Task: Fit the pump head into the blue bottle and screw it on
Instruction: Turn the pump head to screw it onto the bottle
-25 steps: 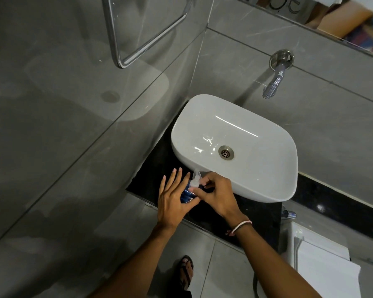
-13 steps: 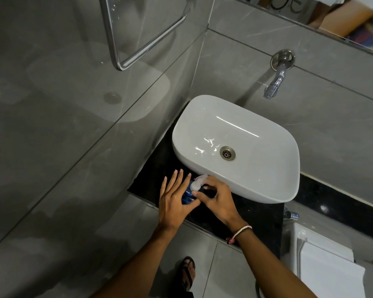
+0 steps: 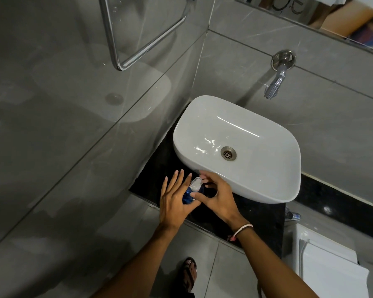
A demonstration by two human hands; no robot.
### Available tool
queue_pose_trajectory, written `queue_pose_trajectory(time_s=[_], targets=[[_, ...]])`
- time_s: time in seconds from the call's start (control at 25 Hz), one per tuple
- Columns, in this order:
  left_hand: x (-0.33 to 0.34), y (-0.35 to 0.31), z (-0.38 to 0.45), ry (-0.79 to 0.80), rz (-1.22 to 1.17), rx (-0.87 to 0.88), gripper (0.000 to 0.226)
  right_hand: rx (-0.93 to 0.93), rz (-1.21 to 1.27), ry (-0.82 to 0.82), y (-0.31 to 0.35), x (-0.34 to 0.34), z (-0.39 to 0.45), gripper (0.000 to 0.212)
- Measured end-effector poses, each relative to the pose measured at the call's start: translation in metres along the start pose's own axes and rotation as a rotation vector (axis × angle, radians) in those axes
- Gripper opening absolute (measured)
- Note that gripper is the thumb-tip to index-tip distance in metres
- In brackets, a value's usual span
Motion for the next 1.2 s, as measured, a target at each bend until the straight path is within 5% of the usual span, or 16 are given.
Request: queue_pose_trajectory(time_s=[0.16, 0.32, 0.48, 0.64, 0.8, 0.96, 1.08, 1.2], targets=[[-0.0005, -0.0008, 0.0002, -0.024, 0.011, 0.003, 0.072, -0.005, -0.015, 0.006, 0.0017, -0.0004, 0.0043, 0.032], [0.0007, 0.0008, -0.0004, -0.019, 0.023, 0.001, 0.071, -0.008, -0.002, 0.042, 0.0036, -0.0005, 0.0043, 0.049], [0.0011, 0.0005, -0.0010, -0.018, 0.024, 0.000, 0.072, -0.003, -0.034, 0.002, 0.0044, 0.0004, 0.0069, 0.033], [0.0015, 0.0019, -0.0017, -0.006, 0.024, 0.001, 0.072, -0.034, -0.030, 0.051, 0.0046, -0.0002, 0.0031, 0.055], [0.0009, 0.0012, -0.0010, -0.007, 0.031, 0.000, 0.073, 0.003, -0.016, 0.013, 0.0019, -0.0003, 0.0037, 0.035], [0.0012, 0.0013, -0.0002, -0.006, 0.030, 0.001, 0.073, 0.000, 0.016, 0.041, -0.0009, 0.0020, 0.0001, 0.056], [0.0000, 0.0006, -0.0001, -0.009, 0.029, 0.006, 0.075, 0.011, 0.026, 0.009, -0.0011, 0.0015, 0.0028, 0.036], [0.0001, 0.0008, -0.0002, -0.001, 0.029, 0.005, 0.076, -0.003, 0.015, 0.044, 0.0012, -0.0008, 0.0061, 0.044]])
Point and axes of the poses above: each hand's wrist, its own z-axis towards the middle knuckle, its own x-axis out of the palm, y = z × x, the point moved 3 cm from there along z, towards the middle knuckle, and after that the axes turned 2 degrees about x, right-handed, at the moved point
